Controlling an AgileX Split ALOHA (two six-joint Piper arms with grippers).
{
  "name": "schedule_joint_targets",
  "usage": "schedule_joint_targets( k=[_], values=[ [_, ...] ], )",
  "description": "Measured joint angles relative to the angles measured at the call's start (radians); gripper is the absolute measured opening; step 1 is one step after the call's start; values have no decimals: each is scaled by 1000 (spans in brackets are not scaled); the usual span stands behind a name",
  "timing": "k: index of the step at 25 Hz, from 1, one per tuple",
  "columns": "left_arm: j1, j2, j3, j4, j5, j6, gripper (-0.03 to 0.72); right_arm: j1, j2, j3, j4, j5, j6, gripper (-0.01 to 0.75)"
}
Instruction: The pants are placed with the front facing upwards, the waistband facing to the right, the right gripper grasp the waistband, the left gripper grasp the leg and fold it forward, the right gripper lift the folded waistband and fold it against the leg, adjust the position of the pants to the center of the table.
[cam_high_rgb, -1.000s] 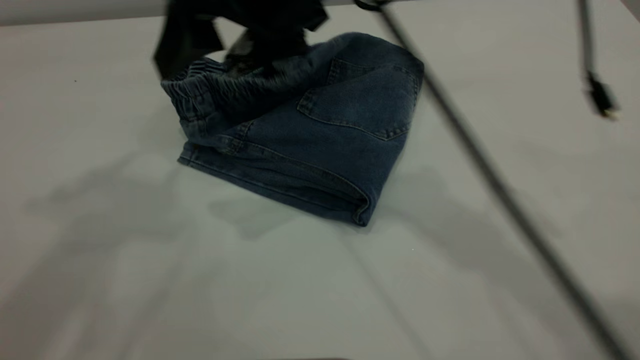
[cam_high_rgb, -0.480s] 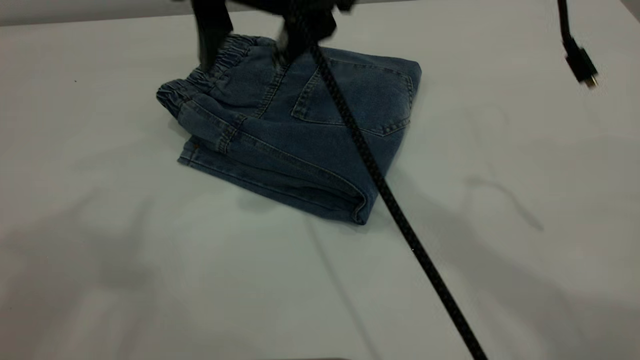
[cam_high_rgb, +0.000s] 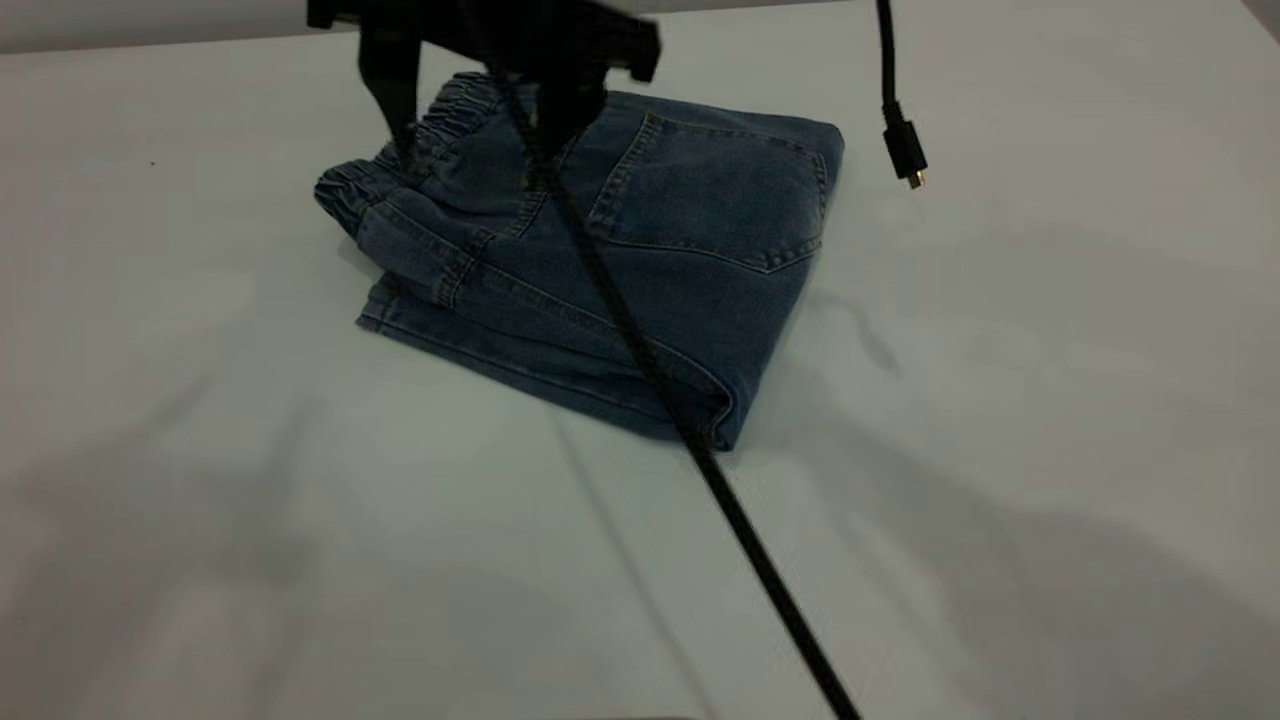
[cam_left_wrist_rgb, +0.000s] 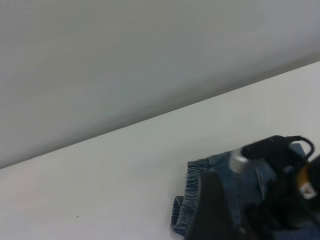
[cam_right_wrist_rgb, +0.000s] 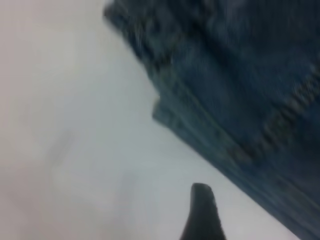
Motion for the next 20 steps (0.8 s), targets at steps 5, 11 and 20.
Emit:
schedule_joint_targets(
  k=[5,11,20],
  values=[
    [0,0,0,-1,19,0,477,-9,96,-90,-101,-5,309,449],
    [0,0,0,-3,61,0,477,-40,162,-96,-189,91,507,444],
    [0,0,0,-2,67,6,477,29,205,-101,-206,104,370,426]
  ],
)
